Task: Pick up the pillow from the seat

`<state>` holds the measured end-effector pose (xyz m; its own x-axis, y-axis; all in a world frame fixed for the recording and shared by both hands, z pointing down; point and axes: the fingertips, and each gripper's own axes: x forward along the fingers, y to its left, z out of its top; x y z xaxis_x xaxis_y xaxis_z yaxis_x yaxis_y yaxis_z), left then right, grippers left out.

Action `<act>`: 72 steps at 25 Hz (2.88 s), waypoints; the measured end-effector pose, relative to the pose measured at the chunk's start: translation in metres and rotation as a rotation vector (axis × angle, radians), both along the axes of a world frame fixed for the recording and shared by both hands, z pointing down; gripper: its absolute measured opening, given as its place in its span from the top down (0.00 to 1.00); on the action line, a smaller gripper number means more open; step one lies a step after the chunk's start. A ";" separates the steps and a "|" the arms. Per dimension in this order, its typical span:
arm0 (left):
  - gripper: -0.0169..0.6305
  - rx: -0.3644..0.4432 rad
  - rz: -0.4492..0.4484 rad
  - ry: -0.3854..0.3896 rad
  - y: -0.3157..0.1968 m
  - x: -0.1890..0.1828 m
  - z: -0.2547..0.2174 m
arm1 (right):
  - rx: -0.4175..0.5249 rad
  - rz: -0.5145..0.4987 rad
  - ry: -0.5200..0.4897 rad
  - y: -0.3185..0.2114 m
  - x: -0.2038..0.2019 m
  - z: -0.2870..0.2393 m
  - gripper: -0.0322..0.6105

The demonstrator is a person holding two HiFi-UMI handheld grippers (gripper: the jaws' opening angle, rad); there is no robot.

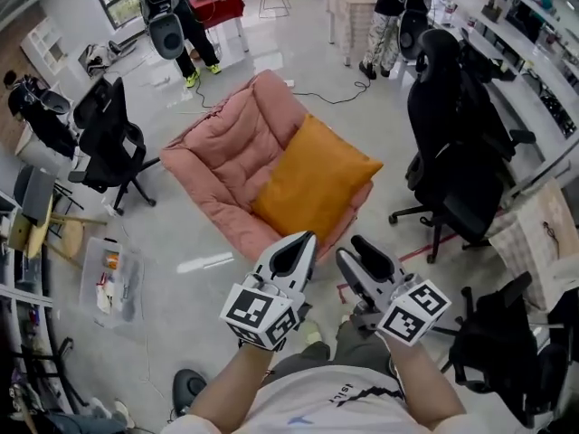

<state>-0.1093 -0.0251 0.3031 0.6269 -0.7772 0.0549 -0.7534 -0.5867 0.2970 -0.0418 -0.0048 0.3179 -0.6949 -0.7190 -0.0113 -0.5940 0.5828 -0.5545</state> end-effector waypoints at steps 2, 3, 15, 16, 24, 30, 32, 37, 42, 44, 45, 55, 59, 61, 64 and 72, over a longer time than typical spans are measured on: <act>0.96 -0.009 0.006 -0.001 -0.018 0.007 0.009 | -0.030 0.041 -0.002 -0.020 0.015 0.016 0.67; 0.96 -0.013 0.010 -0.002 -0.027 0.011 0.014 | -0.046 0.067 -0.003 -0.031 0.023 0.026 0.65; 0.96 -0.071 0.025 -0.079 -0.164 0.064 0.080 | -0.243 0.162 -0.021 -0.185 0.095 0.144 0.51; 0.96 -0.076 0.022 -0.082 -0.176 0.067 0.085 | -0.265 0.165 -0.023 -0.198 0.100 0.156 0.50; 0.96 -0.146 -0.022 -0.119 -0.264 0.092 0.131 | -0.419 0.170 -0.050 -0.293 0.144 0.254 0.47; 0.96 -0.183 -0.024 -0.133 -0.304 0.114 0.171 | -0.500 0.180 -0.046 -0.327 0.155 0.320 0.44; 0.96 -0.193 -0.010 -0.149 -0.312 0.125 0.191 | -0.523 0.192 -0.037 -0.332 0.159 0.338 0.44; 0.96 -0.242 0.020 -0.171 -0.328 0.145 0.243 | -0.578 0.223 -0.019 -0.349 0.165 0.388 0.42; 0.96 -0.284 0.043 -0.181 -0.334 0.158 0.269 | -0.650 0.240 -0.043 -0.359 0.175 0.432 0.40; 0.96 -0.299 0.046 -0.185 -0.337 0.159 0.277 | -0.663 0.233 -0.057 -0.362 0.175 0.443 0.38; 0.96 -0.309 0.046 -0.185 -0.338 0.159 0.281 | -0.664 0.226 -0.068 -0.364 0.174 0.447 0.38; 0.96 -0.369 0.032 -0.190 -0.337 0.160 0.305 | -0.615 0.178 -0.057 -0.385 0.166 0.458 0.36; 0.96 -0.373 0.015 -0.195 -0.337 0.154 0.304 | -0.607 0.139 -0.070 -0.391 0.157 0.455 0.36; 0.96 -0.367 0.007 -0.197 -0.335 0.151 0.302 | -0.608 0.104 -0.078 -0.391 0.155 0.453 0.41; 0.96 -0.358 -0.006 -0.195 -0.332 0.143 0.298 | -0.607 0.054 -0.064 -0.386 0.147 0.446 0.56; 0.96 -0.326 -0.045 -0.179 -0.309 0.115 0.277 | -0.586 -0.056 0.005 -0.367 0.122 0.414 0.72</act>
<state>0.0061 -0.3346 0.5802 0.5508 -0.7272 0.4097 -0.8331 -0.4486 0.3237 0.0807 -0.3717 0.7315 -0.7310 -0.5664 0.3805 -0.5748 0.2106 -0.7908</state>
